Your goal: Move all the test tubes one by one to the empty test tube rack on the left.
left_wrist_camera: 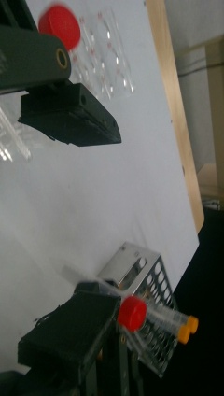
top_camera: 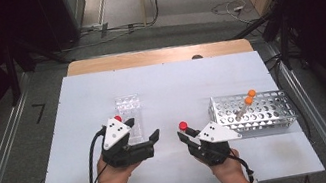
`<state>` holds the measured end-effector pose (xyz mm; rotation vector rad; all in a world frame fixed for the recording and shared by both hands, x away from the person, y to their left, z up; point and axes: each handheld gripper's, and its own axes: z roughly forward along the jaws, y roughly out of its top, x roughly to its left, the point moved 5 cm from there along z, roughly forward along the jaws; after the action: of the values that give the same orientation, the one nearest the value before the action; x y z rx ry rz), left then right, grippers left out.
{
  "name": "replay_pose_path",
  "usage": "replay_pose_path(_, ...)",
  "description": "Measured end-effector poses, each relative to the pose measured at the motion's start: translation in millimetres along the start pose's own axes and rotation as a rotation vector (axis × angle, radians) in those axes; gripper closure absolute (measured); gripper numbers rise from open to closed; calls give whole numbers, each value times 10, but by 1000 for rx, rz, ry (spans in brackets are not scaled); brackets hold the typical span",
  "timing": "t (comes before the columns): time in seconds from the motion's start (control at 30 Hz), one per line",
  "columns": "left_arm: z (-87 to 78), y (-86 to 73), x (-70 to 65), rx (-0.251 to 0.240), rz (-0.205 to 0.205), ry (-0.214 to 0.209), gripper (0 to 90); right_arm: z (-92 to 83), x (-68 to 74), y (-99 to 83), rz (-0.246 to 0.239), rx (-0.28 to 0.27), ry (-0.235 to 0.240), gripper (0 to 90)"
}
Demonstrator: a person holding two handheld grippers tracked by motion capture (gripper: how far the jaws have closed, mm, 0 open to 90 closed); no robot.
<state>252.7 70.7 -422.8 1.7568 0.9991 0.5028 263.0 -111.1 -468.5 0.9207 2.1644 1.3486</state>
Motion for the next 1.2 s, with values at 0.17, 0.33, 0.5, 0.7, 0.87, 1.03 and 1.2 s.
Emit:
replay_pose_path(0.17, 48, -40, -234, 19, 44, -75, 256, 41, 132, -27, -23, 13, 34, 712)
replay_pose_path(0.33, 68, -67, -325, 23, 67, -100, 362, 46, 235, -31, -40, 14, 66, 712)
replay_pose_path(0.5, 91, -101, -356, 26, 81, -112, 469, 40, 329, -29, -57, 12, 94, 712)
replay_pose_path(0.7, 100, -121, -383, 27, 101, -119, 632, 38, 369, -25, -61, 7, 106, 712)
replay_pose_path(0.87, 106, -129, -393, 29, 108, -122, 666, 34, 375, -24, -61, 7, 110, 712)
replay_pose_path(1.03, 99, -126, -392, 24, 113, -116, 694, 32, 378, -23, -60, 6, 112, 710)
replay_pose_path(1.2, 64, -104, -364, 13, 99, -121, 697, 39, 380, -23, -50, 15, 132, 493)
